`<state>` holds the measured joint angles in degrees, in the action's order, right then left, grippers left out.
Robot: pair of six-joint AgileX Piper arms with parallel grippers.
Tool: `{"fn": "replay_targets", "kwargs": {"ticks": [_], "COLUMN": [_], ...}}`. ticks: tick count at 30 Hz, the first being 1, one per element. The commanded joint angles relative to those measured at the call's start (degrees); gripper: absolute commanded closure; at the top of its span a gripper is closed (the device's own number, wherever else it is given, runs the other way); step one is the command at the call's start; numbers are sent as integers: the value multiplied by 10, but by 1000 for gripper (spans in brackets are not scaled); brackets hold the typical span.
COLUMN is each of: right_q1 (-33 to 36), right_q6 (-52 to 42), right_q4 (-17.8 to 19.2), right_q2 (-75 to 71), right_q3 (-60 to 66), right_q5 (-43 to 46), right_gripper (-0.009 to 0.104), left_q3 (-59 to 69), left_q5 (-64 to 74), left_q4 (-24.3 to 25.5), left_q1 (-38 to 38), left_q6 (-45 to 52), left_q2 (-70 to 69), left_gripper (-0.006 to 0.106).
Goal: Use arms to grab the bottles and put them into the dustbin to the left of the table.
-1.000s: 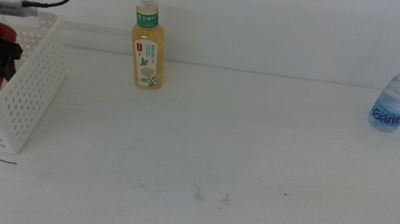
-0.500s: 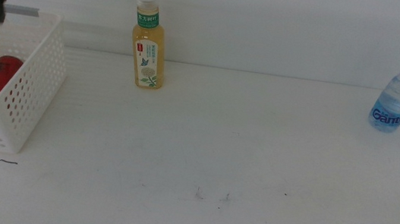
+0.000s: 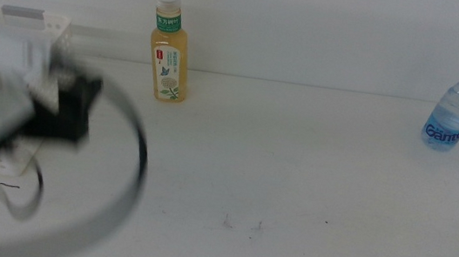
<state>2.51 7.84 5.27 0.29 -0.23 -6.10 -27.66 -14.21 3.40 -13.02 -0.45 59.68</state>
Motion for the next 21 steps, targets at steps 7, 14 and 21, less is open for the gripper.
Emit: {"fn": "replay_targets", "kwargs": {"ticks": [7, 14, 21], "right_q1": [-3, -3, -3], "right_q6": [-1, -1, -1], "right_q4": [5, 5, 5], "right_q2": [-3, -3, -3], "right_q3": [2, 2, 2], "right_q5": [5, 5, 5], "right_gripper": [10, 10, 10], "left_q3": [162, 19, -159], "left_q5": [-389, -442, -412], "left_q4": [-19, -19, -27], "left_q1": [-19, -19, -19], "left_q6": [-18, -56, -45], "left_q2": [172, 386, 525], "left_gripper": [21, 21, 8]}}
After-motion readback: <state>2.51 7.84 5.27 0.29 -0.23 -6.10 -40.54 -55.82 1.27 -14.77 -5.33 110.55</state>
